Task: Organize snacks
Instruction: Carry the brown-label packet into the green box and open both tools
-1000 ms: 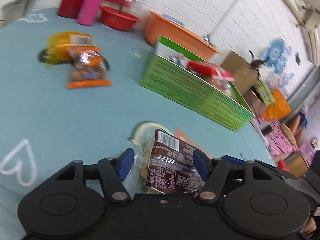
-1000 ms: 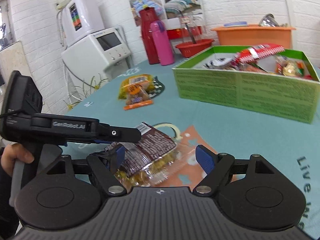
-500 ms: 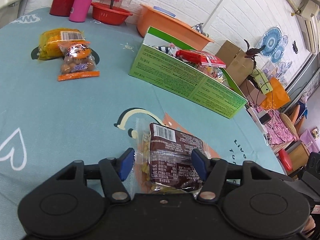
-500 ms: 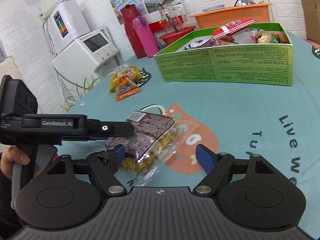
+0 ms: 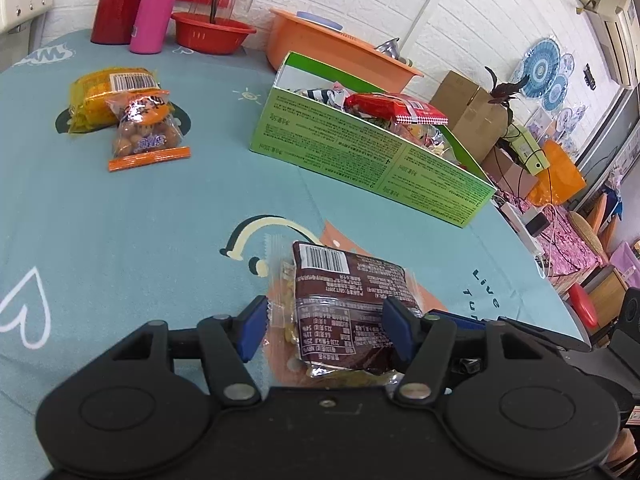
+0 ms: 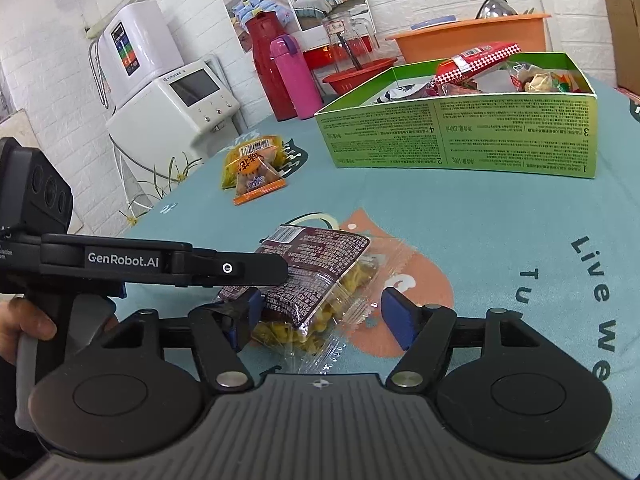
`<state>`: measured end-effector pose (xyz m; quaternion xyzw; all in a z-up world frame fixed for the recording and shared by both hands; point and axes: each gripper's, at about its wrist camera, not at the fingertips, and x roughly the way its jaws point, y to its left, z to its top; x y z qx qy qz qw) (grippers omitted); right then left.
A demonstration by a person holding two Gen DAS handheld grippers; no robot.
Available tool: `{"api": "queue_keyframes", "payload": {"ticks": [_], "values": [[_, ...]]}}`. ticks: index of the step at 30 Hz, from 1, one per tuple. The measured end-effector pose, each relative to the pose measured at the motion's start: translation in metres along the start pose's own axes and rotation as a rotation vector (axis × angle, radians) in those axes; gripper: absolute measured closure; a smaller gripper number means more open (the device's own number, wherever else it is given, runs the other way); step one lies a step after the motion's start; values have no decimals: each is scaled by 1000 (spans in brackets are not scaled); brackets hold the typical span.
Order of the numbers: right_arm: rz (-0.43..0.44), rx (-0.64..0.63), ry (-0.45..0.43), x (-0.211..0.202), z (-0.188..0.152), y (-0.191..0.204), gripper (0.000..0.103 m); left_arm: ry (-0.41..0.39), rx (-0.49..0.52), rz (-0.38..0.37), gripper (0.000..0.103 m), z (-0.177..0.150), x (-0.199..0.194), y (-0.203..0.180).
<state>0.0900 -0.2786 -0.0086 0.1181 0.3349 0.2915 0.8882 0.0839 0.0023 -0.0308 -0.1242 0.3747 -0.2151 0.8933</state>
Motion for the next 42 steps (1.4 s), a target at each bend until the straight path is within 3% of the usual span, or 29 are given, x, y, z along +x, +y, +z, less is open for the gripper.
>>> {"api": "queue_keyframes", "payload": {"ticks": [5,6,8,10,16,22,30,37,42], "values": [[-17,-28,-17,0,-3,1,8,-17,12,5,16,-3,0,-1],[3,-18,-17,2,-2,0,21,-24,5,1,19,-4,1,-1],[29,15,-21,4,-2,-4,37,-40,-14,4,27,-4,1,-2],[9,9,-29,3,2,1,43,-60,-7,4,41,-2,-4,-7],[-31,-94,-121,-11,21,12,45,-142,-13,-45,42,24,-15,-16],[-49,-134,-222,-14,61,5,46,-229,5,-87,44,72,-14,-26],[-100,-179,-325,4,117,-15,46,-262,-7,-130,44,137,22,-29],[-174,-181,-307,38,149,-47,50,-235,-15,-116,44,173,78,-28],[-208,-107,-184,79,170,-87,54,-162,-28,-64,43,191,126,-16]]}}
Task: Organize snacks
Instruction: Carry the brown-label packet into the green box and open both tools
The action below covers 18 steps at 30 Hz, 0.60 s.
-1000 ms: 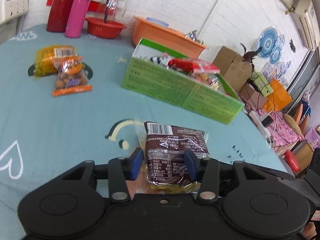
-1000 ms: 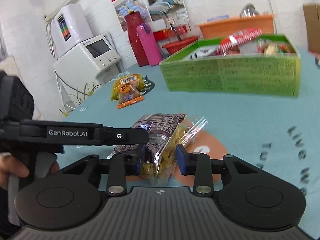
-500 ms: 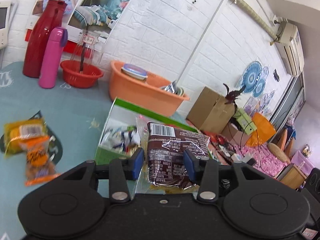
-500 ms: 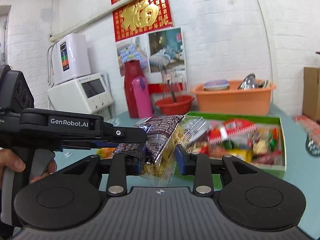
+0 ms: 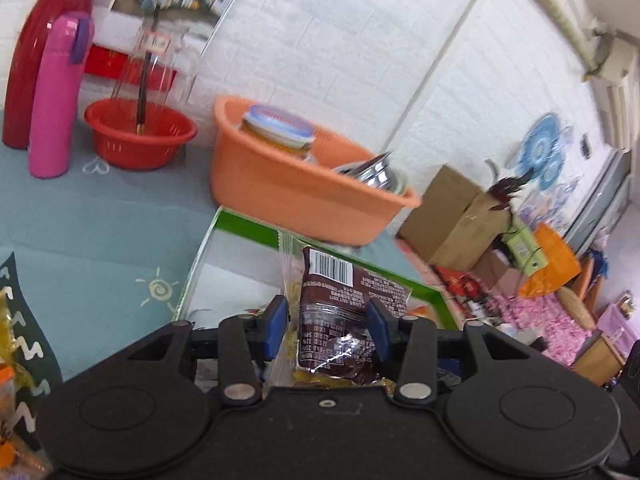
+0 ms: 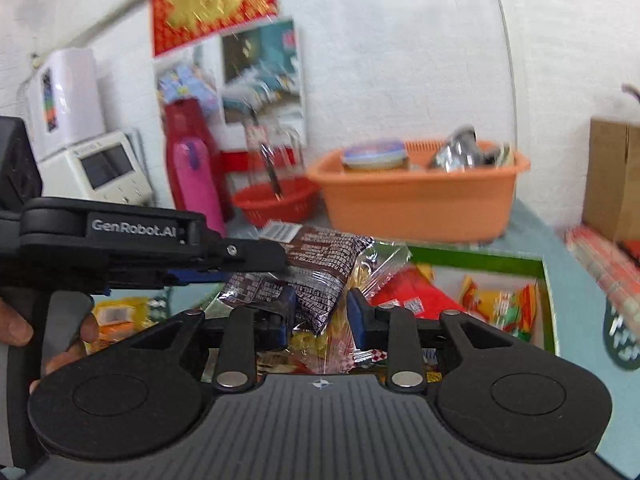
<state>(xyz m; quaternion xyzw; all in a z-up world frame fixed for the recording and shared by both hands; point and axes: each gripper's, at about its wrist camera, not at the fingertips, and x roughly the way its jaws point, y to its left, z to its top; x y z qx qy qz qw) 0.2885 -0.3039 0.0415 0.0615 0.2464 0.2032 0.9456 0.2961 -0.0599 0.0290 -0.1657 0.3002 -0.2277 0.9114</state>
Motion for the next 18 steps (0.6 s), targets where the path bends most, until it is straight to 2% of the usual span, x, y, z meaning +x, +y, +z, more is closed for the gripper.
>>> {"api": "queue_keyframes", "payload": {"ticks": [3,9,11,13,14,15,16,17,18], "values": [[-8,72,111,29,2,-17,54,50,6,41,42,-4,24,10],[-29,38,113,41,2,-16,54,39,35,55,26,-4,30,8],[-27,42,95,37,-1,-16,52,36,44,51,11,-5,26,6],[-26,40,78,30,-3,-17,44,33,26,19,0,-5,16,4],[-23,29,65,25,-5,-16,42,29,16,0,0,-6,9,2],[-12,21,44,18,-6,-15,31,19,12,3,0,-7,0,-2],[2,21,15,8,-8,-13,7,-2,18,14,0,-9,-10,-6],[11,26,-19,-2,-10,-11,0,-24,31,20,0,-12,-20,-10],[11,31,-48,-12,-12,-8,0,-33,49,14,0,-14,-29,-14]]}}
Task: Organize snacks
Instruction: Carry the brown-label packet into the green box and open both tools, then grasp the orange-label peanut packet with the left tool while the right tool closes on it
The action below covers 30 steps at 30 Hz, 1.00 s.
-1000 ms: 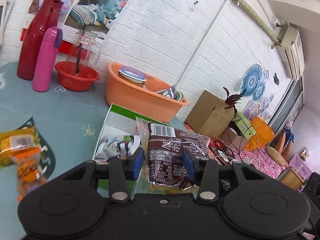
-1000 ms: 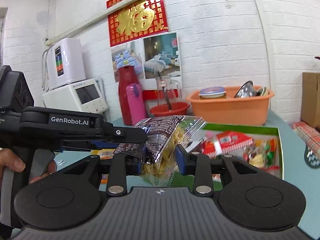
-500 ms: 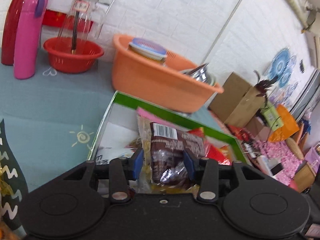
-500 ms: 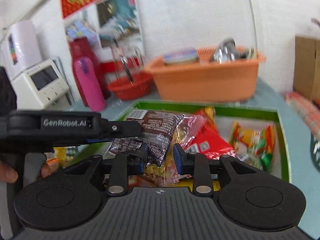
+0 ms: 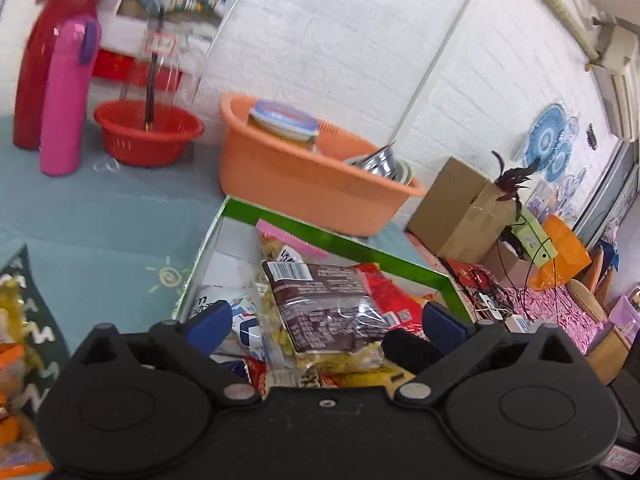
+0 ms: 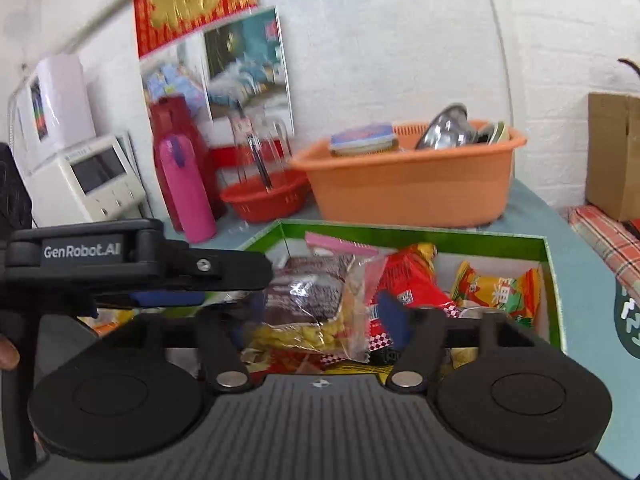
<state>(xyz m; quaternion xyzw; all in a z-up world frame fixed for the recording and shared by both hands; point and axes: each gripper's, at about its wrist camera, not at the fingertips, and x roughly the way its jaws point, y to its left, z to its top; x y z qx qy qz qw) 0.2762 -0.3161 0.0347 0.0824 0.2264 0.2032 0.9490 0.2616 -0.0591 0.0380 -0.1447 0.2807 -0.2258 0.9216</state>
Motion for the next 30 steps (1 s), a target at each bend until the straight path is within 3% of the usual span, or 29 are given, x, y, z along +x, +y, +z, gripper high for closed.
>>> {"api": "queue_keyframes", "payload": {"ticks": [10,17,21,28,29,30], "values": [[16,-129,-41,-61,-27,52,0,-37,-6,45,0,-43,-86,2],[107,-159,4,-70,-46,85,0,-47,-88,196,0,-63,-118,54],[136,-153,24,-69,-52,97,0,-73,-175,312,0,-61,-121,95],[158,-145,57,-69,-63,108,0,-26,-228,337,0,-51,-93,129],[156,-146,62,-70,-65,108,0,-11,-233,335,3,-52,-89,132],[154,-146,65,-71,-67,109,0,3,-238,326,15,-54,-86,135]]}}
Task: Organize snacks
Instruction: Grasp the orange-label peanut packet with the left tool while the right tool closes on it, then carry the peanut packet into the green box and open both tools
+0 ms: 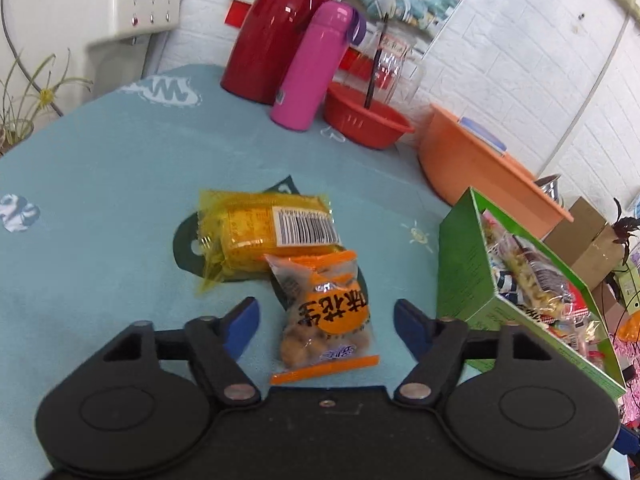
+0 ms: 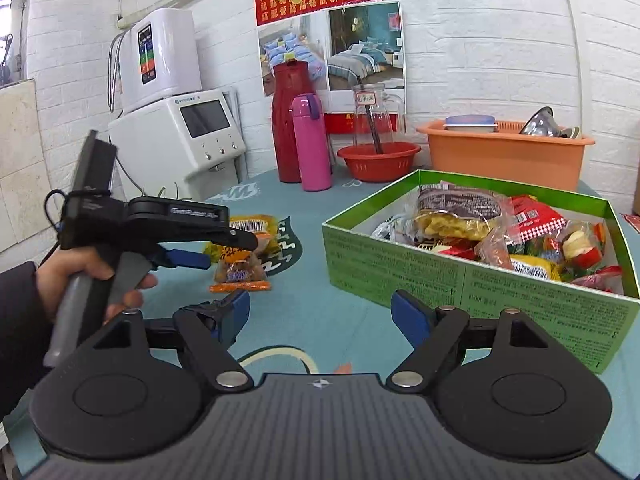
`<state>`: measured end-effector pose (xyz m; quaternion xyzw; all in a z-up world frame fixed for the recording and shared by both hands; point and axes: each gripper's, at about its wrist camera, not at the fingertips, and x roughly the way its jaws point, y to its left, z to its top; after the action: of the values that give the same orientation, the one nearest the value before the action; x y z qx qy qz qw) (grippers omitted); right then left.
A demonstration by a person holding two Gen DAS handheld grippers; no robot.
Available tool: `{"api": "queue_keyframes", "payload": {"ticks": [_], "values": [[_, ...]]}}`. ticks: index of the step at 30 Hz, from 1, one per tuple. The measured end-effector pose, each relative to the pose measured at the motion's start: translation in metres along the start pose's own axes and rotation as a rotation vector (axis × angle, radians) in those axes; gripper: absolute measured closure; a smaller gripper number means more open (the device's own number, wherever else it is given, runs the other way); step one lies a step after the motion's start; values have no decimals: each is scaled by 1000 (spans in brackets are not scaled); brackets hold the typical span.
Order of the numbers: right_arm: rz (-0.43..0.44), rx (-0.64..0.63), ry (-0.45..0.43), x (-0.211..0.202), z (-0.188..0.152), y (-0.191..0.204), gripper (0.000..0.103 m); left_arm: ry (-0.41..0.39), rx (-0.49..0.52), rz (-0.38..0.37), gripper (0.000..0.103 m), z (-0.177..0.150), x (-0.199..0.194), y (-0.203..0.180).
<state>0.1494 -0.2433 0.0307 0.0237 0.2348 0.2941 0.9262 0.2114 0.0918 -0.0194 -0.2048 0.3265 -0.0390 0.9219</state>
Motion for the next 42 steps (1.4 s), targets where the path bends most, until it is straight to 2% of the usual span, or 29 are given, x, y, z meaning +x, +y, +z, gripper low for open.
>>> {"api": "queue_keyframes", "payload": {"ticks": [1,2,3,4,7,10,12,14,16,22,27,29,30,31,36,42], "values": [[2,1,3,-1,-1,0,0,17,7,-13,46,-2,3,1],[6,3,5,-2,-3,0,0,30,24,-22,52,-5,3,0],[11,7,6,-2,-5,0,0,32,42,-34,52,-9,1,-1],[19,14,8,-3,-7,0,0,42,53,-53,57,-14,-2,-3],[68,35,26,-4,-12,2,0,114,65,-202,64,-33,-14,-7],[103,33,61,-3,-20,6,0,159,135,-287,62,-56,-29,-19],[115,18,85,-1,-25,10,0,164,127,-324,48,-68,-41,-22],[123,8,104,1,-30,12,0,150,109,-336,27,-73,-50,-22],[125,6,115,4,-31,13,0,137,94,-331,22,-75,-57,-23],[148,-7,150,21,-26,15,0,101,84,-319,22,-73,-58,-30],[152,-52,176,39,-17,21,0,114,59,-317,24,-74,-47,-31],[158,-56,181,45,-16,22,10,120,70,-305,28,-74,-42,-33],[162,-59,193,48,-17,22,34,112,82,-287,28,-75,-42,-35],[173,-53,201,49,-18,22,41,107,86,-284,29,-75,-43,-36],[140,-72,162,29,-19,24,44,94,117,-307,29,-77,-55,-50],[79,-49,45,-5,-8,11,44,40,198,-366,29,-68,-67,-90]]}}
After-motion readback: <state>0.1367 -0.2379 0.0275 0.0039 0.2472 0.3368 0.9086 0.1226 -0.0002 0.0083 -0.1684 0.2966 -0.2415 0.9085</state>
